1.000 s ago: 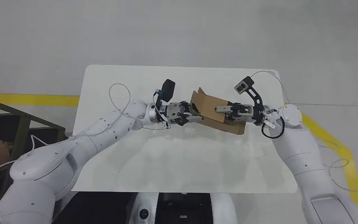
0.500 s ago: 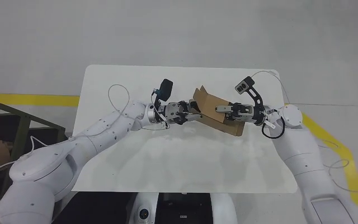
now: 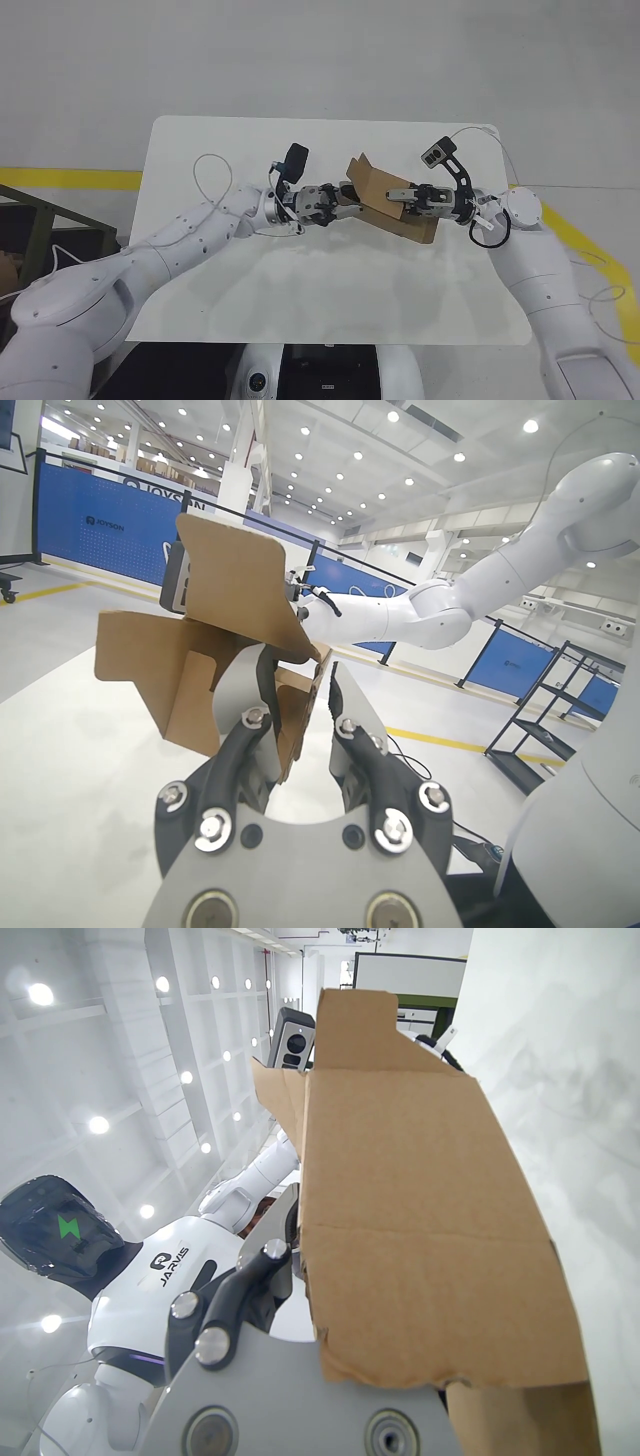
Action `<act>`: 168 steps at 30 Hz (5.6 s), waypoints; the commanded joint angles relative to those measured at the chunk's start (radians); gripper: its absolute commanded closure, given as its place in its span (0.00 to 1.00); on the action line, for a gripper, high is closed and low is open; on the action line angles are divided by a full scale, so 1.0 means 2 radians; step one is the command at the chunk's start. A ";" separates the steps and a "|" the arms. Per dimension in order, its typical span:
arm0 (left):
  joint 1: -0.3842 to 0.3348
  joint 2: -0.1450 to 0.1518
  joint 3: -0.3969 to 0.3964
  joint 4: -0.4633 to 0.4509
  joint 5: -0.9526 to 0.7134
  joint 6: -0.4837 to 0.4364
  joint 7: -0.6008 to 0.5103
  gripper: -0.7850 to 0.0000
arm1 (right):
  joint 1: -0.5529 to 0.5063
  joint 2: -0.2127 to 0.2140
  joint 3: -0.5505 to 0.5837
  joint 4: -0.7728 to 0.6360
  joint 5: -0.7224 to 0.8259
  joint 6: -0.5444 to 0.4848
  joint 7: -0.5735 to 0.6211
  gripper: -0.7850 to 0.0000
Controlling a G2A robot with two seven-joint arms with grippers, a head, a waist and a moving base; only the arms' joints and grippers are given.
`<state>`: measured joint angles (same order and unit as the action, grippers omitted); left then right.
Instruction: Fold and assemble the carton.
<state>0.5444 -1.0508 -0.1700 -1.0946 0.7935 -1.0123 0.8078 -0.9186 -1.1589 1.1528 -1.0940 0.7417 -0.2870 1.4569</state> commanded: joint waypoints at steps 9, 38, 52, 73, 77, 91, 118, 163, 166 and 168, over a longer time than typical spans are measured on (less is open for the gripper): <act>0.007 0.004 0.000 0.009 -0.028 0.000 0.000 0.71 | -0.001 0.000 0.000 -0.002 0.000 0.002 -0.001 1.00; -0.013 -0.018 0.000 0.045 -0.016 0.000 -0.035 0.69 | 0.000 0.000 0.000 0.001 0.001 0.004 0.002 1.00; -0.019 -0.018 -0.014 0.044 0.040 0.000 -0.032 0.71 | 0.002 -0.001 -0.001 0.004 0.000 0.004 0.002 1.00; 0.019 -0.016 -0.075 0.071 0.019 0.000 -0.018 0.75 | 0.001 -0.001 -0.002 0.005 0.000 0.006 0.003 1.00; 0.025 -0.014 -0.090 0.085 -0.006 0.000 -0.025 0.56 | 0.003 -0.002 -0.009 0.001 -0.002 0.009 0.016 1.00; 0.024 -0.034 -0.121 0.108 -0.089 0.000 -0.135 0.00 | 0.012 -0.003 -0.048 -0.015 -0.002 0.020 0.039 1.00; 0.035 -0.045 -0.136 0.124 -0.483 0.000 -0.519 0.00 | 0.024 0.021 -0.085 -0.033 0.034 0.001 0.039 1.00; 0.081 -0.035 -0.221 0.041 -0.722 0.135 -0.942 0.00 | 0.019 0.027 -0.075 -0.036 0.026 -0.013 0.025 1.00; 0.086 -0.034 -0.225 0.032 -0.716 0.138 -0.945 0.00 | 0.019 0.026 -0.073 -0.035 0.025 -0.013 0.025 1.00; 0.087 -0.034 -0.227 0.027 -0.711 0.139 -0.946 0.00 | 0.019 0.026 -0.072 -0.036 0.024 -0.013 0.025 1.00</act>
<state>0.7172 -1.1182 -0.6230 -1.0361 -0.6345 -0.7362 -1.0840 -0.8805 -1.1070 1.0072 -1.1657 0.7913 -0.3139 1.5062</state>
